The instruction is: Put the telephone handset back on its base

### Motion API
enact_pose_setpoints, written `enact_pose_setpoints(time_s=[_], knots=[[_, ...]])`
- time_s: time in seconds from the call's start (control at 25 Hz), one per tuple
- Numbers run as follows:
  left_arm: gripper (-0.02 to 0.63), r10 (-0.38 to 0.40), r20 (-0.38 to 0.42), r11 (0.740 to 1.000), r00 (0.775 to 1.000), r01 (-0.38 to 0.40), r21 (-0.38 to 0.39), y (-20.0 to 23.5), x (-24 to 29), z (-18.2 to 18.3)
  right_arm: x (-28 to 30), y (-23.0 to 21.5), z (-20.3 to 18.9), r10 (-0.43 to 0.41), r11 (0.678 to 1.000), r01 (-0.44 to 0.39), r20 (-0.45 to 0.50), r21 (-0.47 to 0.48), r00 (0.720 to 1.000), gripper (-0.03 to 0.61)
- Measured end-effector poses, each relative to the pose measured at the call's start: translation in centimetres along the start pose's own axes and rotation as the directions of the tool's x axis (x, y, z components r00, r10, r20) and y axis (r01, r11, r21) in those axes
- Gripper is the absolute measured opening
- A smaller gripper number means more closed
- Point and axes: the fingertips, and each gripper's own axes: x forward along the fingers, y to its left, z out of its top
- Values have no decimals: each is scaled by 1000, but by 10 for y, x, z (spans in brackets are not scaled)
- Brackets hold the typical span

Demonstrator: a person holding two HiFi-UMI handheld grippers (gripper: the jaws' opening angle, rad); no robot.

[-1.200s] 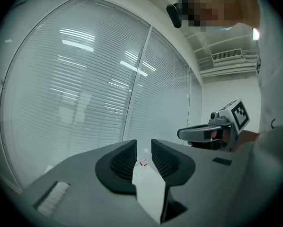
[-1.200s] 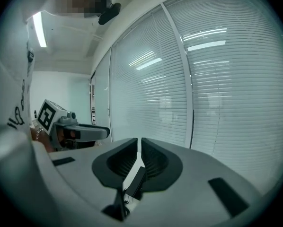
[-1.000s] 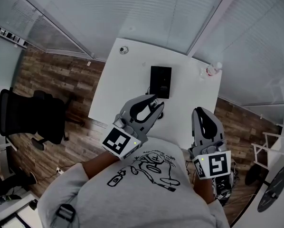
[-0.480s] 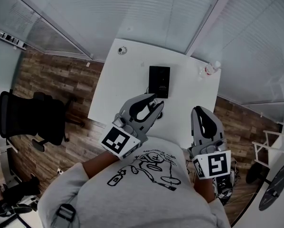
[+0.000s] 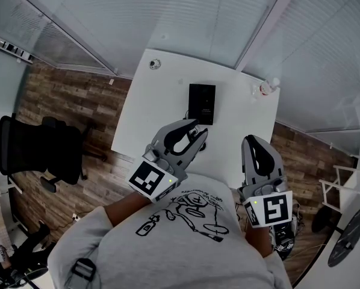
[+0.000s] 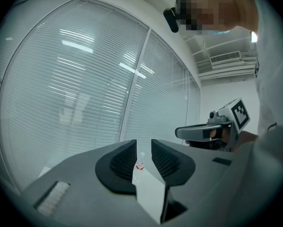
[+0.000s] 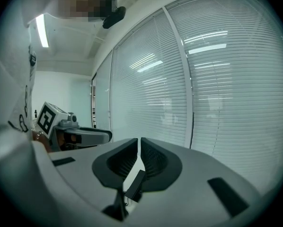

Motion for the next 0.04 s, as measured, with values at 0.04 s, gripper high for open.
enact_pose_setpoints(time_s=[0.04], knots=[[95, -1, 0, 1000, 1000, 1, -1, 0, 1, 0, 0, 0, 0, 1, 1000, -1, 0, 1, 1000, 11]])
